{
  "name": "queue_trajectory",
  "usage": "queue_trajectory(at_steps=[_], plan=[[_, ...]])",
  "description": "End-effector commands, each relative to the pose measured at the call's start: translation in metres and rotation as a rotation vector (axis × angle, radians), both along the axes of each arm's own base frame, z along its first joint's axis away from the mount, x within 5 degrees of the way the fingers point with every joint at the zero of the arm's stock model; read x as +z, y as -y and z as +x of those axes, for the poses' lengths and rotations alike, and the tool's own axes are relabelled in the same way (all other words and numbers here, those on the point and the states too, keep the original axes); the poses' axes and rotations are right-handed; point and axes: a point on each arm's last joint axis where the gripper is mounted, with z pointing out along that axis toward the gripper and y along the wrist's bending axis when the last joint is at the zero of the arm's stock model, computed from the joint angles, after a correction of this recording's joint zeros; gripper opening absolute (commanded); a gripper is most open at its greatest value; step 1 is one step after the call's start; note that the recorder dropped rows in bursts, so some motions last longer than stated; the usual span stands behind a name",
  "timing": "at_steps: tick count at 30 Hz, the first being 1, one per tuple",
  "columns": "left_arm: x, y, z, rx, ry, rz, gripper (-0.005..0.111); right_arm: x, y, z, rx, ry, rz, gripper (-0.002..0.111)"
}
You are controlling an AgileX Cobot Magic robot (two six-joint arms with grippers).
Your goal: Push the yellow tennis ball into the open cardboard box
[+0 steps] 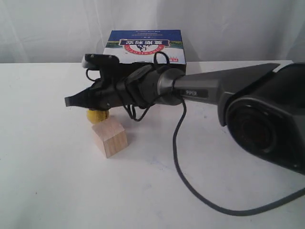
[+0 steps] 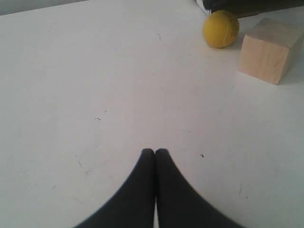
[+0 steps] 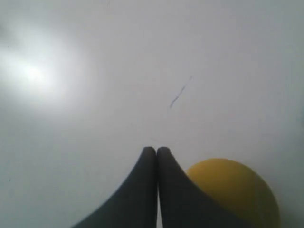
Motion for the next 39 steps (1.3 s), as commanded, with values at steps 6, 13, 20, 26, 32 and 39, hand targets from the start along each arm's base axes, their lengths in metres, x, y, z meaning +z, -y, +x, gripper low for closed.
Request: queue_trajectory(at_steps=[6,13,20,26,32,39], plan=[[-0.001,0.0,0.0,-0.001,0.001,-0.007,0.0,-0.021,-0.019,-0.003,0.022,0.004,-0.017,0.0],[-0.001,0.0,0.0,-0.001,0.001,-0.007,0.0,-0.019,-0.017,0.0,-0.021,0.03,-0.024,0.0],[-0.001,0.0,0.0,-0.001,0.001,-0.007,0.0,-0.019,-0.015,0.003,-0.047,0.044,-0.03,0.0],[-0.001,0.0,0.0,-0.001,0.001,-0.007,0.0,-0.012,-0.008,0.011,-0.097,0.074,-0.033,0.0],[-0.001,0.0,0.0,-0.001,0.001,-0.007,0.0,-0.006,0.004,0.021,-0.141,0.091,-0.031,0.0],[-0.001,0.0,0.0,-0.001,0.001,-0.007,0.0,-0.003,0.007,0.024,-0.126,0.151,-0.076,0.0]])
